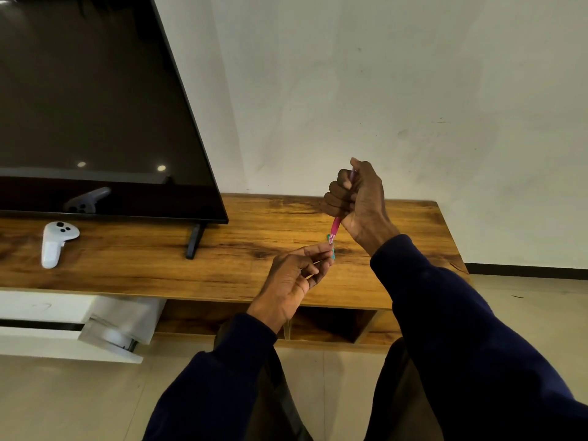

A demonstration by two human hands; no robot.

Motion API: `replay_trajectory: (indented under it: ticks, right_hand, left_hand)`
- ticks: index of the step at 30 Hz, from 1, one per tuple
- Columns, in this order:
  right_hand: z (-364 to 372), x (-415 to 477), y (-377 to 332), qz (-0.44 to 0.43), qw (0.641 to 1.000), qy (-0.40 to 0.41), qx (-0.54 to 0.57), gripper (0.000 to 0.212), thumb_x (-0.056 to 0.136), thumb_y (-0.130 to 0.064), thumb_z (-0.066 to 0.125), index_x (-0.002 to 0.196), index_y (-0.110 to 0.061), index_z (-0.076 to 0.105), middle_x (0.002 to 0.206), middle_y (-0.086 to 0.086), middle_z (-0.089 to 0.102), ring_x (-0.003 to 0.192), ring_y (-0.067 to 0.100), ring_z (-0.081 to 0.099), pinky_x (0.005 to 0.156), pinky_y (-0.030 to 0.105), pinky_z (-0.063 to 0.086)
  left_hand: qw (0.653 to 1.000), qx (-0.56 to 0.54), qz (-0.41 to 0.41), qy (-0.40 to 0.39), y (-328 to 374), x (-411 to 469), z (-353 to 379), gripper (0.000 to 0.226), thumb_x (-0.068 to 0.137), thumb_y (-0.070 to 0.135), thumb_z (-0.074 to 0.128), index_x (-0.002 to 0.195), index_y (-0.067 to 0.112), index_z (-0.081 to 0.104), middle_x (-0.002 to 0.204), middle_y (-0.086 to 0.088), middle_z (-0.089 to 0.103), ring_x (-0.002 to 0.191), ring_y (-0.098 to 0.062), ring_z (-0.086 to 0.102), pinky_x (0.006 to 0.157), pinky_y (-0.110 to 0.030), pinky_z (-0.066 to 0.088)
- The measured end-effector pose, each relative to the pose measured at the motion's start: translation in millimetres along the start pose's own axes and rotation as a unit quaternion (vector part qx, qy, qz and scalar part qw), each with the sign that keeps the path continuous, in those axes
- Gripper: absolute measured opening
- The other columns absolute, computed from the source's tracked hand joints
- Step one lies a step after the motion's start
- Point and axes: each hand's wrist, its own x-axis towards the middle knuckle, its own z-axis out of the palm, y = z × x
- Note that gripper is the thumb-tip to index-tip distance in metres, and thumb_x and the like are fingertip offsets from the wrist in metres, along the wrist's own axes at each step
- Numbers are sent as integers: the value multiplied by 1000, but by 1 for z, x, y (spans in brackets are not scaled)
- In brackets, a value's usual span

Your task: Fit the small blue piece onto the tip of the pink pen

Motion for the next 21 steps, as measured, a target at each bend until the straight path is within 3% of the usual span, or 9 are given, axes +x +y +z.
replay_trajectory:
  ticks: [21]
  right_hand:
    - [-1,3,2,7,1000,12,24,53,103,-39,40,55,-17,37,45,-7,22,40,9,16,40,21,18]
  left_hand:
    - [1000,2,7,-15,-1,4,-6,51,77,-24,43,96,2,83,101,-15,80,85,-17,75,88,-27,58]
